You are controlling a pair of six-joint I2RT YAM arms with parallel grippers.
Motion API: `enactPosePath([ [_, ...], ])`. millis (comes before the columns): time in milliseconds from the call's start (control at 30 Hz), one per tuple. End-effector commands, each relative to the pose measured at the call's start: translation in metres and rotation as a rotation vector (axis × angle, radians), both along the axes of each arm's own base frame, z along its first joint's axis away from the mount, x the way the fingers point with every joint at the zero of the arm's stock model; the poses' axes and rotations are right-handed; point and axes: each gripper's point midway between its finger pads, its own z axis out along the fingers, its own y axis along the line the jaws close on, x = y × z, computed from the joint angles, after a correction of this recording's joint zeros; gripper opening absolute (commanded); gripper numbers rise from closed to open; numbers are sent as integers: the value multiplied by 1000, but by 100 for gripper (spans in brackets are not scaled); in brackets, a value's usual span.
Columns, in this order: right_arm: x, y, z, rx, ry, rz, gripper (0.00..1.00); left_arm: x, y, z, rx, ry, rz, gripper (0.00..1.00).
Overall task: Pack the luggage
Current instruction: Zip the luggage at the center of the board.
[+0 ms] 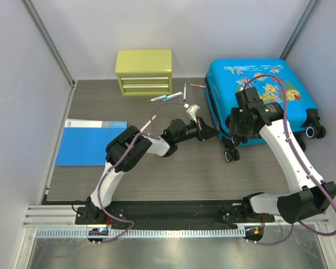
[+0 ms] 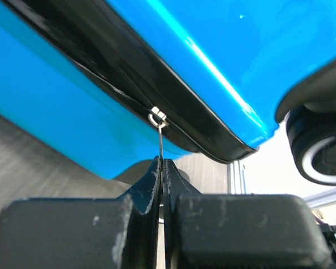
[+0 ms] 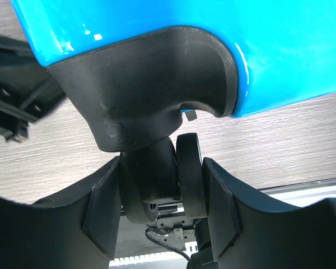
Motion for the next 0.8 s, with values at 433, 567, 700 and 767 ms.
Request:
enactPosePath([
  [433, 62, -14, 121, 33, -443, -159, 1, -53, -12, 26, -11, -18, -100, 0],
  [567, 63, -12, 121, 35, -446, -150, 1, -50, -13, 24, 7, -26, -93, 0],
  [700, 63, -10, 114, 48, -437, -149, 1, -38, -10, 29, 16, -42, -70, 0],
  [767, 62, -8, 114, 58, -436, -145, 1, -27, -2, 31, 15, -53, -51, 10],
])
